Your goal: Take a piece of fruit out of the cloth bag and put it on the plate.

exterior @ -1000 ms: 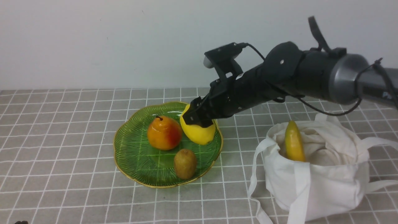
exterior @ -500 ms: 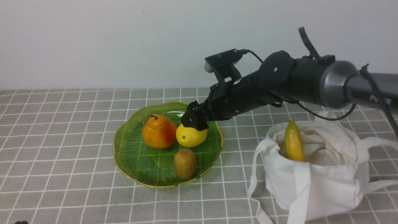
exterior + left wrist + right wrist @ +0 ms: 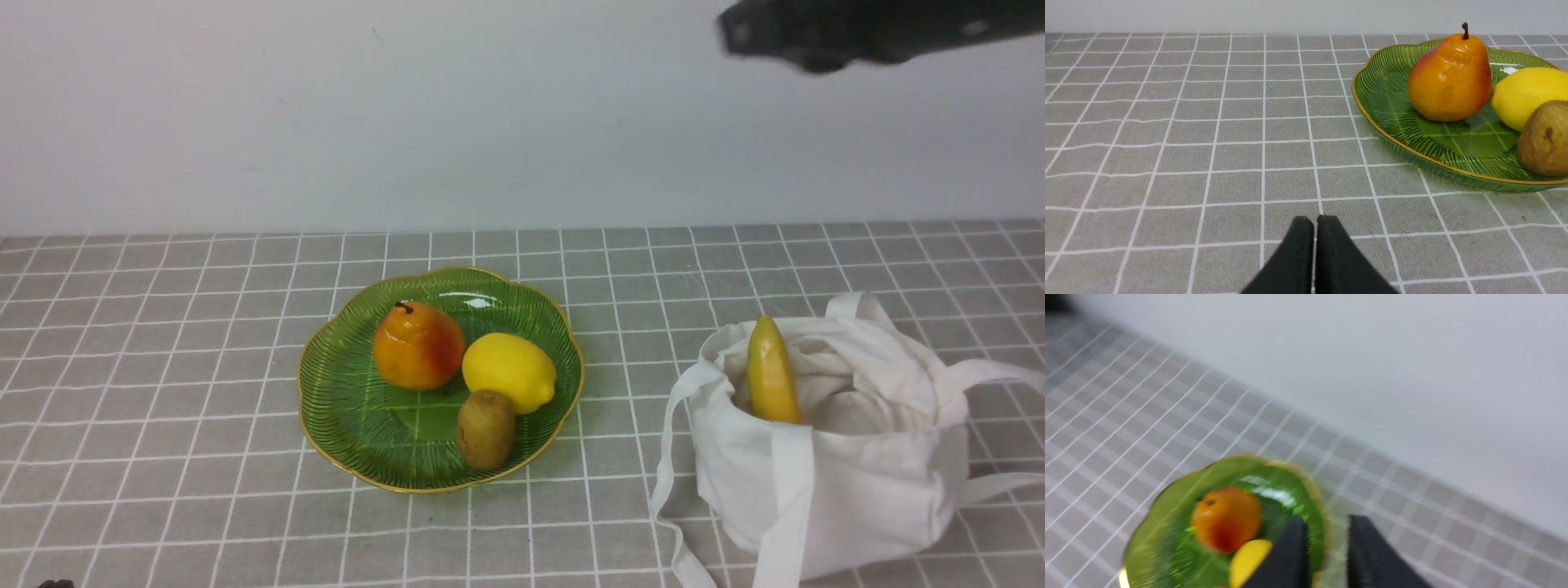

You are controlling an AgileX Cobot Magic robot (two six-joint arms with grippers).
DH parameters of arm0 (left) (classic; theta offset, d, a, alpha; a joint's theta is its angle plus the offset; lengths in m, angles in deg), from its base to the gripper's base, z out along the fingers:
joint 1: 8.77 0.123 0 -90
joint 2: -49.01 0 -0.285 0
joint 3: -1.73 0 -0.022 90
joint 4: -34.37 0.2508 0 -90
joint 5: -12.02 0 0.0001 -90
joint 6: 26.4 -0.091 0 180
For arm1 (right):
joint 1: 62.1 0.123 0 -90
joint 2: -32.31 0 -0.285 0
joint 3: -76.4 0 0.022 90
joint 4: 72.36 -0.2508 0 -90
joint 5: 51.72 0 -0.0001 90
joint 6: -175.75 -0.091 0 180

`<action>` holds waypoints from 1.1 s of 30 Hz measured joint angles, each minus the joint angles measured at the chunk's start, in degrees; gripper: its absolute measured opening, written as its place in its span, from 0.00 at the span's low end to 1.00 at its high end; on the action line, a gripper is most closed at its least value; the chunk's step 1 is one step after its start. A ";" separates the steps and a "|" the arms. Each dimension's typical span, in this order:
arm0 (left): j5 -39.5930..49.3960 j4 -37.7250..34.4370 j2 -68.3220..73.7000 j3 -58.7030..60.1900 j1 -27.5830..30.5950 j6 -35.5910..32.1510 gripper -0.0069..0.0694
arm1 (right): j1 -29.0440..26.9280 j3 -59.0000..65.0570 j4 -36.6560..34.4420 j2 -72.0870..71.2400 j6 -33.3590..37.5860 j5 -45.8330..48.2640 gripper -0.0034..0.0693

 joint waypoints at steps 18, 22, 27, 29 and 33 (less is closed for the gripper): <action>0.00 0.00 0.00 0.00 0.00 0.00 0.08 | -7.55 32.89 27.38 -68.28 -21.79 -10.66 0.03; 0.00 0.00 0.00 0.00 0.00 0.00 0.08 | -7.59 48.67 27.38 -79.09 -24.78 -16.98 0.03; 0.05 0.00 0.00 0.00 0.00 0.00 0.08 | -7.62 56.11 27.31 -79.03 -26.23 -17.86 0.03; 0.05 0.00 0.00 0.00 0.00 0.00 0.08 | -7.62 57.72 27.31 -79.03 -26.28 -18.54 0.03; 0.05 0.00 0.00 0.00 0.00 0.00 0.08 | -7.62 59.92 27.38 -79.03 -26.28 -18.52 0.03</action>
